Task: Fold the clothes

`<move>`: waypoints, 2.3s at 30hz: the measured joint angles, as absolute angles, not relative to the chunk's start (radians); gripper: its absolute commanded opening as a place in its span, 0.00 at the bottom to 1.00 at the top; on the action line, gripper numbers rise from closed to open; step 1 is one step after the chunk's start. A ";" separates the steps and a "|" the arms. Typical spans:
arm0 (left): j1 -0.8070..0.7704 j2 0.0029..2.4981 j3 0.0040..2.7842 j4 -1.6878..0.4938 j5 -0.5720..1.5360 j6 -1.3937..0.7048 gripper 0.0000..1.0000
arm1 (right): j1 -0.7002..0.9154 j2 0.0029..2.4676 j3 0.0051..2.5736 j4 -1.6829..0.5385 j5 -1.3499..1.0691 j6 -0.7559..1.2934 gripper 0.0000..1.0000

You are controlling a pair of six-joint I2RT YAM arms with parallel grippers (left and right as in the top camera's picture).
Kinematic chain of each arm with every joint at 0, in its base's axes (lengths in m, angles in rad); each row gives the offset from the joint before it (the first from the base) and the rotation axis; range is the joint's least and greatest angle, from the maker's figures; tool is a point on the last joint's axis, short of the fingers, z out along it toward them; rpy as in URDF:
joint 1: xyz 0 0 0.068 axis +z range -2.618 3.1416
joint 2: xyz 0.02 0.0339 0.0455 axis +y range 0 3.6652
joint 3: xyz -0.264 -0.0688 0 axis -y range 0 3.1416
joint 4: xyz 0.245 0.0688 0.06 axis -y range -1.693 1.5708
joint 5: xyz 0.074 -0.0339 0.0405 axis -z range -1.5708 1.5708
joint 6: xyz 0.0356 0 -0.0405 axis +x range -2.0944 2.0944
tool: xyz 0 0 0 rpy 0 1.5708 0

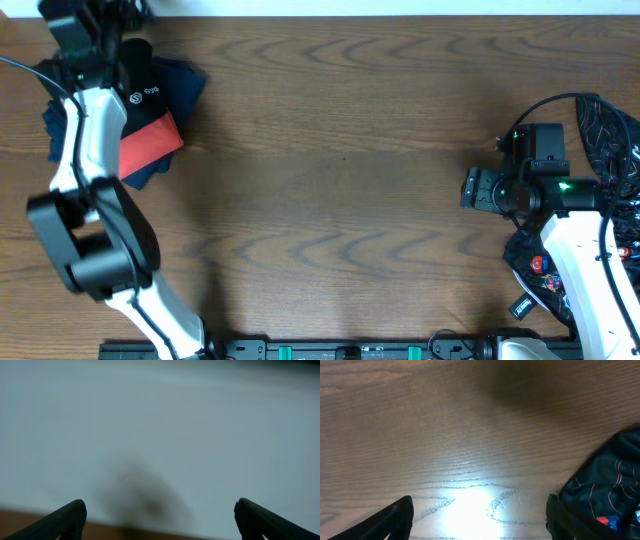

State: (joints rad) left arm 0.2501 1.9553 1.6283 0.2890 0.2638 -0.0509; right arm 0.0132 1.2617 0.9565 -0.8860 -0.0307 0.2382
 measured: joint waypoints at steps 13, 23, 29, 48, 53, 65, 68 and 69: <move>-0.131 1.932 1.642 -0.502 0.293 0.081 0.98 | 0.013 1.262 0.957 -0.738 -0.031 0.245 0.99; -0.155 1.902 1.630 -1.144 0.270 0.082 0.98 | 0.013 1.242 0.958 -0.709 -0.034 0.229 0.99; -0.168 1.619 1.457 -1.018 0.241 0.079 0.98 | 0.013 1.043 0.958 -0.748 -0.005 0.261 0.99; -0.276 0.461 0.789 -0.805 0.095 0.055 0.98 | 0.023 0.345 0.768 -1.073 0.114 0.353 0.99; -0.276 0.434 0.789 -0.913 0.093 0.052 0.98 | 0.023 0.345 0.764 -1.181 0.114 0.356 0.99; -0.276 0.435 0.789 -0.992 0.093 0.052 0.98 | 0.023 0.345 0.763 -1.182 0.114 0.356 0.99; -0.276 0.435 0.789 -0.992 0.093 0.052 0.98 | 0.023 0.334 0.760 -1.179 0.115 0.356 0.99; -0.276 0.435 0.789 -0.992 0.093 0.052 0.98 | 0.024 0.316 0.754 -1.175 0.115 0.356 0.99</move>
State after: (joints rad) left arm -0.2760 0.4351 0.7895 -0.9916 0.0929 0.0525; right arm 0.0238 0.3157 0.7544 -1.1748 0.1146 0.3565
